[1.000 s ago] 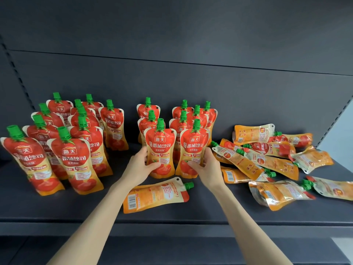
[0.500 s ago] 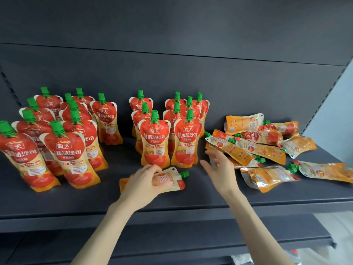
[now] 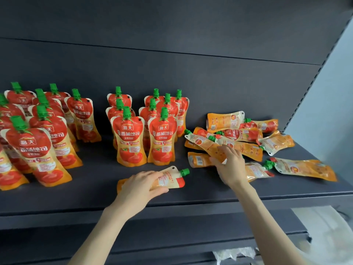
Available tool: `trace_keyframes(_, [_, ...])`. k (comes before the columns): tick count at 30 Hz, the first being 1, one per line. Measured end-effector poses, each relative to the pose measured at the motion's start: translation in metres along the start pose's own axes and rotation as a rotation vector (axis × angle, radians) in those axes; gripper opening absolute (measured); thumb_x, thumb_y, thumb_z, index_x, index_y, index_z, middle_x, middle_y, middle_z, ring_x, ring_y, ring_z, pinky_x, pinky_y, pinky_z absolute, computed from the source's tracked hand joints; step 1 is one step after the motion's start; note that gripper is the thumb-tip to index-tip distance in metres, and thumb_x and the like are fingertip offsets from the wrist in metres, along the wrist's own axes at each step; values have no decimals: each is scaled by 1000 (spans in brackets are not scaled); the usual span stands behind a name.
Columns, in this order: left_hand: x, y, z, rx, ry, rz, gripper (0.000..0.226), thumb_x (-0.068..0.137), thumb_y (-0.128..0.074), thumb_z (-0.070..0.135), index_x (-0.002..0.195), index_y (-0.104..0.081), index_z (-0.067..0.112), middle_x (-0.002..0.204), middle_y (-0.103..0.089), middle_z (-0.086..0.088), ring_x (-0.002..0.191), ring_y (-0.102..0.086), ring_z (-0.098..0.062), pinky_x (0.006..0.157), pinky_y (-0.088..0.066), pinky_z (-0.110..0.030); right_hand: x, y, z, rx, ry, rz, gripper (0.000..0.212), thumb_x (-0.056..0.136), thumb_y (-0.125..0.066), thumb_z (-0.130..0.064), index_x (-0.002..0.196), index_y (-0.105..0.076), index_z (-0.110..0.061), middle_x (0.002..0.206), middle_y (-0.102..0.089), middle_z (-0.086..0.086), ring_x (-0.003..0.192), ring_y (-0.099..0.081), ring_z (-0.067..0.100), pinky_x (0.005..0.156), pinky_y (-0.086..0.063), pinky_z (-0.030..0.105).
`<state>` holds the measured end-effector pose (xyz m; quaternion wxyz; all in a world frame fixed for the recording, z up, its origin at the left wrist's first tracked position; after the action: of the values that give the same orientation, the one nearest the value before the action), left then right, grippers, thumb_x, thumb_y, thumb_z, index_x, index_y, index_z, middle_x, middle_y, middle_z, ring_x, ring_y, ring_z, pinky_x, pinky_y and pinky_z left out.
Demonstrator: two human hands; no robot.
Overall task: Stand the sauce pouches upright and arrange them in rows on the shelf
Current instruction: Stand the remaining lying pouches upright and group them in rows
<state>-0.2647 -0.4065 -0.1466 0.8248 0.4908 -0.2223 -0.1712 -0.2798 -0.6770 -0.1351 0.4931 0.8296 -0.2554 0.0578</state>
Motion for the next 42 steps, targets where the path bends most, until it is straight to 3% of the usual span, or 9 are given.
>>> trace_keyframes(6, [14, -12, 32, -183, 24, 134, 54, 81, -48, 57, 128, -52, 30, 121, -62, 8, 109, -57, -10, 88, -51, -35, 32, 4, 20, -55, 6, -220, 59, 80, -63, -51, 127, -48, -18, 126, -54, 7, 116, -47, 34, 89, -45, 43])
trace_keyframes(9, [18, -17, 51, -218, 18, 216, 62, 78, -42, 59, 128, -52, 23, 122, -62, 5, 109, -59, -11, 88, -53, -33, 41, 8, 24, -71, 78, -219, 47, 81, -61, -47, 117, -55, -18, 111, -63, 7, 101, -58, 31, 76, -49, 37])
trace_keyframes(13, [20, -21, 69, -287, 18, 315, 57, 83, -43, 57, 126, -55, 21, 117, -64, 4, 106, -60, -8, 86, -54, -32, 47, 19, 31, 38, 123, -183, 31, 84, -59, -36, 112, -63, -22, 102, -68, 6, 96, -61, 31, 73, -50, 36])
trace_keyframes(18, [29, -20, 86, -285, -44, 419, 52, 90, -45, 54, 124, -57, 16, 113, -58, 12, 107, -42, 15, 84, -36, 2, 56, 25, 40, 164, 130, -187, 26, 89, -55, -30, 112, -65, -25, 104, -69, 7, 90, -63, 27, 76, -54, 39])
trace_keyframes(25, [36, -28, 88, -288, -39, 413, 68, 85, -31, 70, 122, -57, 20, 106, -62, 13, 104, -53, 0, 78, -44, -4, 56, 22, 37, -160, 254, -293, 48, 91, -46, -49, 125, -53, -15, 123, -57, 11, 109, -56, 34, 82, -47, 37])
trace_keyframes(30, [35, -30, 86, -316, -40, 429, 69, 85, -33, 70, 122, -58, 17, 108, -63, 9, 103, -53, 0, 78, -43, -4, 59, 10, 35, -203, 174, -344, 72, 78, -54, -64, 127, -41, -13, 131, -49, 12, 118, -49, 36, 85, -49, 43])
trace_keyframes(35, [33, -27, 85, -314, -56, 452, 63, 88, -35, 65, 122, -58, 17, 109, -63, 6, 105, -52, 2, 80, -40, -1, 57, 6, 33, -24, 158, -219, 36, 86, -58, -40, 110, -52, -14, 107, -64, 7, 95, -61, 30, 72, -51, 36])
trace_keyframes(39, [32, -20, 87, -270, -82, 498, 53, 93, -36, 54, 125, -56, 16, 112, -59, 13, 110, -47, 7, 87, -34, 2, 48, 26, 37, 334, 106, -138, 26, 89, -58, -35, 107, -59, -16, 92, -66, 0, 77, -61, 15, 60, -47, 25])
trace_keyframes(42, [30, -15, 92, -334, -11, 572, 40, 96, -39, 43, 118, -58, 16, 106, -53, 28, 106, -50, 13, 82, -34, 5, 36, 49, 30, 679, 67, -221, 30, 90, -58, -36, 116, -58, -21, 102, -66, -2, 89, -63, 12, 64, -47, 15])
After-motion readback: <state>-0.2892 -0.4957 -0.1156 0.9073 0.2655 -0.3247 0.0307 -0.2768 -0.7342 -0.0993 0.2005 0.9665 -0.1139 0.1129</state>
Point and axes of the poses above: each hand's wrist, its own x-axis towards the middle knuckle, its own y-axis out of the back of the hand, z = x × y, the point moved 1 cm from there along x, towards the middle knuckle
